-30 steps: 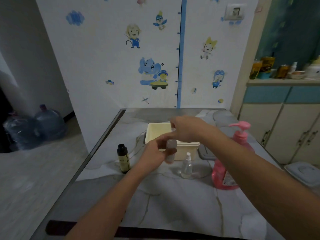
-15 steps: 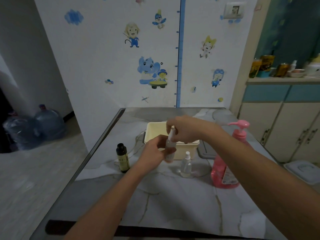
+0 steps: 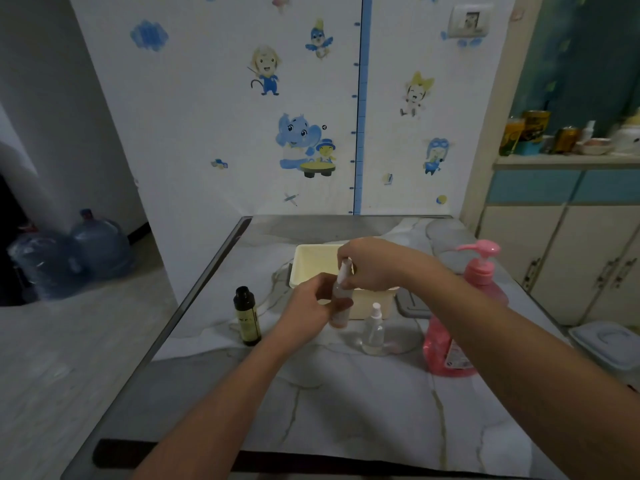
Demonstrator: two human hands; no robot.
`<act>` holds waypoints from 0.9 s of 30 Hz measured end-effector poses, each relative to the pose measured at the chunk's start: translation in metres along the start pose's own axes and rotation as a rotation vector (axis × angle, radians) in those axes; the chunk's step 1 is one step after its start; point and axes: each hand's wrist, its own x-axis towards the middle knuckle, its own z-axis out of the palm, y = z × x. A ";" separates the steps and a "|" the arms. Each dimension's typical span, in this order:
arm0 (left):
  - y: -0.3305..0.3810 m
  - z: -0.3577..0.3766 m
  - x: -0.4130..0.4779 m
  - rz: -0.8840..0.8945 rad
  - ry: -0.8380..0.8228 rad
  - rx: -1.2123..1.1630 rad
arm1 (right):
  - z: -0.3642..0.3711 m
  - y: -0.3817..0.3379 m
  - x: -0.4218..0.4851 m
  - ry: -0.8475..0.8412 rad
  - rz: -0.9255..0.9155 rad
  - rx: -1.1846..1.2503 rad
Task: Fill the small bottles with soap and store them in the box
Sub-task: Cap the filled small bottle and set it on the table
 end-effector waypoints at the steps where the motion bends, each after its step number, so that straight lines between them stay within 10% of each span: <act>1: -0.001 0.000 0.000 0.000 0.004 -0.010 | 0.001 0.001 0.000 0.005 -0.005 0.008; 9: -0.007 0.001 -0.002 0.000 0.090 0.038 | 0.037 -0.014 0.006 0.251 0.129 0.131; 27: -0.068 0.008 -0.014 -0.238 0.089 -0.111 | 0.119 -0.016 0.031 0.216 0.200 0.360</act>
